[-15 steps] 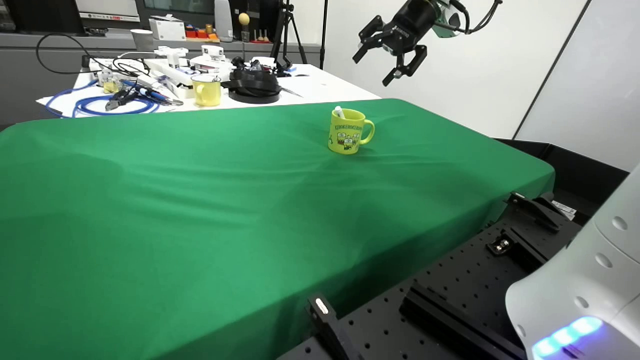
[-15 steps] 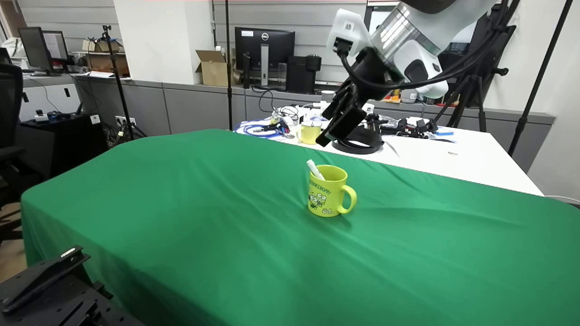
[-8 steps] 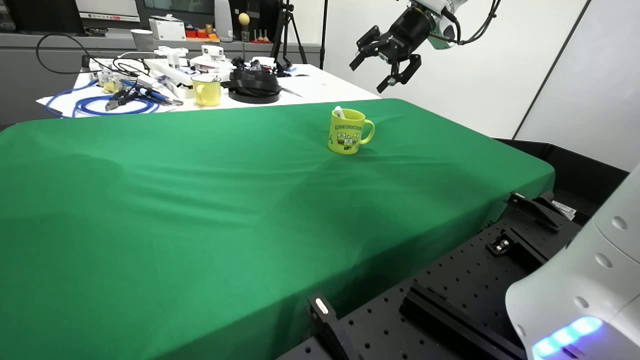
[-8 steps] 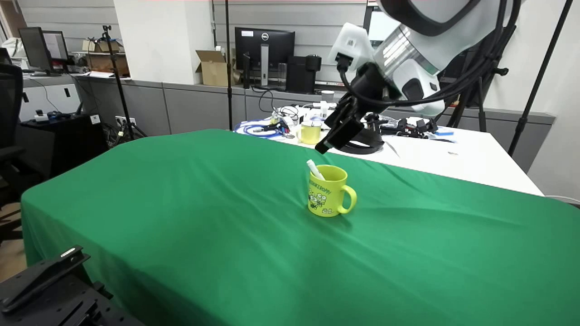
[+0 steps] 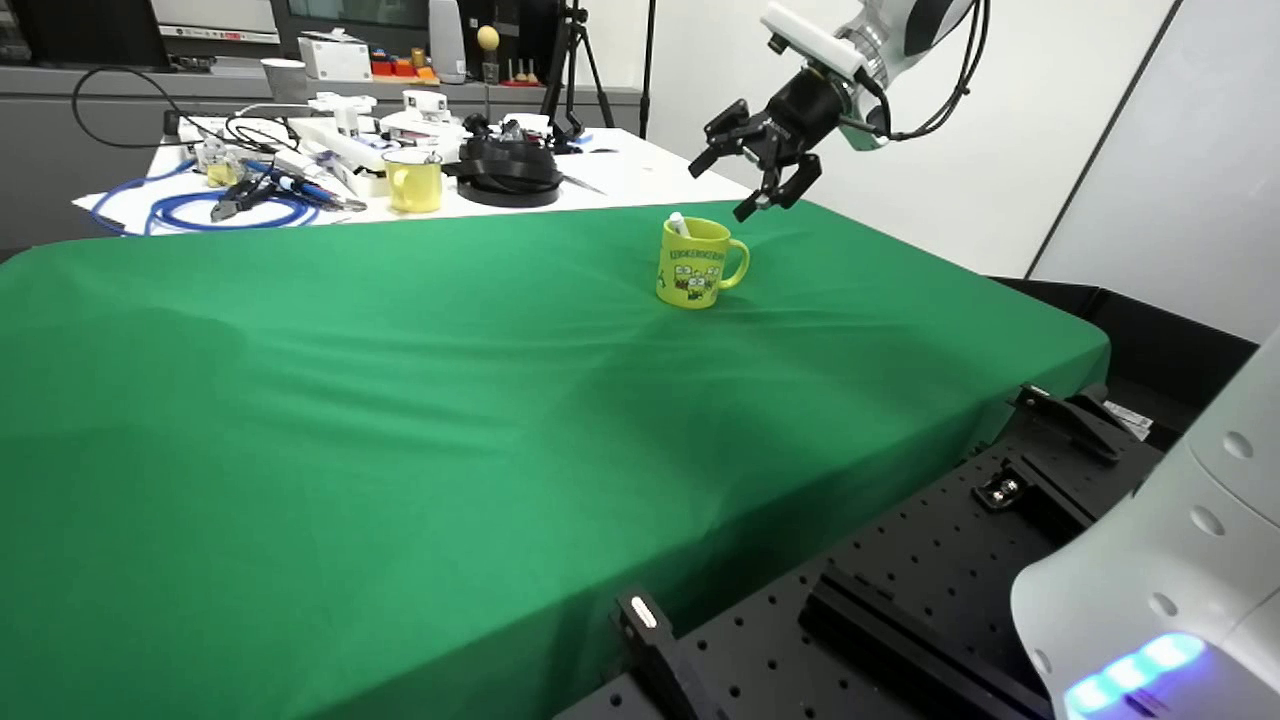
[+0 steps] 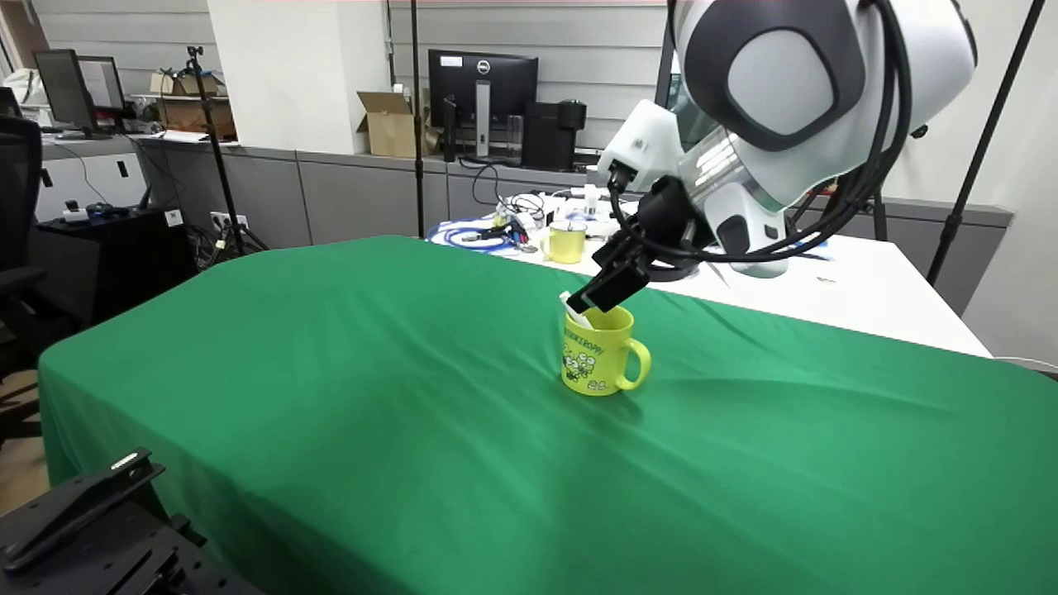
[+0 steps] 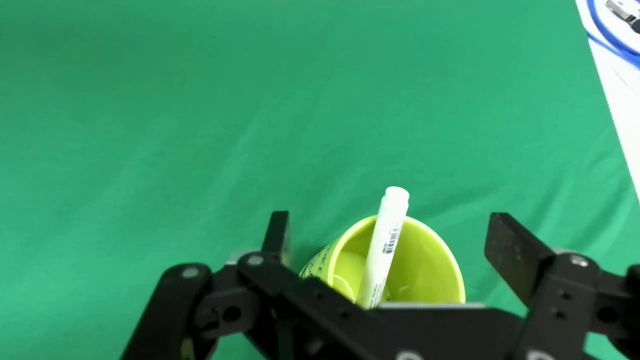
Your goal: Take the blue marker out of the yellow mug
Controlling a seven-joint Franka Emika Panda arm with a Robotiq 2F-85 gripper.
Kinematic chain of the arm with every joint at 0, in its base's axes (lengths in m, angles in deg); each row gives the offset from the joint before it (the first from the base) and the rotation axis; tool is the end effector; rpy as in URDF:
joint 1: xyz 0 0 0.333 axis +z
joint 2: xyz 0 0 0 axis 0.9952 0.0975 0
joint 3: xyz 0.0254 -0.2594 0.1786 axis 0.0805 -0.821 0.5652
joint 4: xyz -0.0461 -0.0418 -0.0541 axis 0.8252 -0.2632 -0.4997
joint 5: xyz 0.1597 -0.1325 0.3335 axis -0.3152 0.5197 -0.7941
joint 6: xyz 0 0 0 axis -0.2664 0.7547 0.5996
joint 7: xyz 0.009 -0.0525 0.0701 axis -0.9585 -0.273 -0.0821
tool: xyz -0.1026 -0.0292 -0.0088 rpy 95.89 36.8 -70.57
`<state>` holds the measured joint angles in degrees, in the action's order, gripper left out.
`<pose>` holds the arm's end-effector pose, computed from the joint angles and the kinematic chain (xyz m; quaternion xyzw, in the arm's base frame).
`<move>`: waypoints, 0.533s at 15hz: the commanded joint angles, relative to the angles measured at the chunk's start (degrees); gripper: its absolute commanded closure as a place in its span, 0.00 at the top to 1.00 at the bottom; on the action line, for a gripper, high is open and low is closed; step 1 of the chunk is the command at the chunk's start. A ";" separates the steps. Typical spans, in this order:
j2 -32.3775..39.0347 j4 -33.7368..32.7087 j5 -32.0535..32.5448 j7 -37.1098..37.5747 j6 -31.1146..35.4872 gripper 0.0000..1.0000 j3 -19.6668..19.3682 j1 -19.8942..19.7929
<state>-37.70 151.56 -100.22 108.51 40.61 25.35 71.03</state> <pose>0.4893 -0.1834 0.2277 -0.6948 0.6108 0.1689 0.3400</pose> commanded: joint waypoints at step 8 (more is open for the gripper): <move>4.59 -2.19 -5.08 -1.53 -2.05 1.00 0.26 -0.33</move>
<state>-34.45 150.99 -102.96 107.18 39.96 25.55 71.09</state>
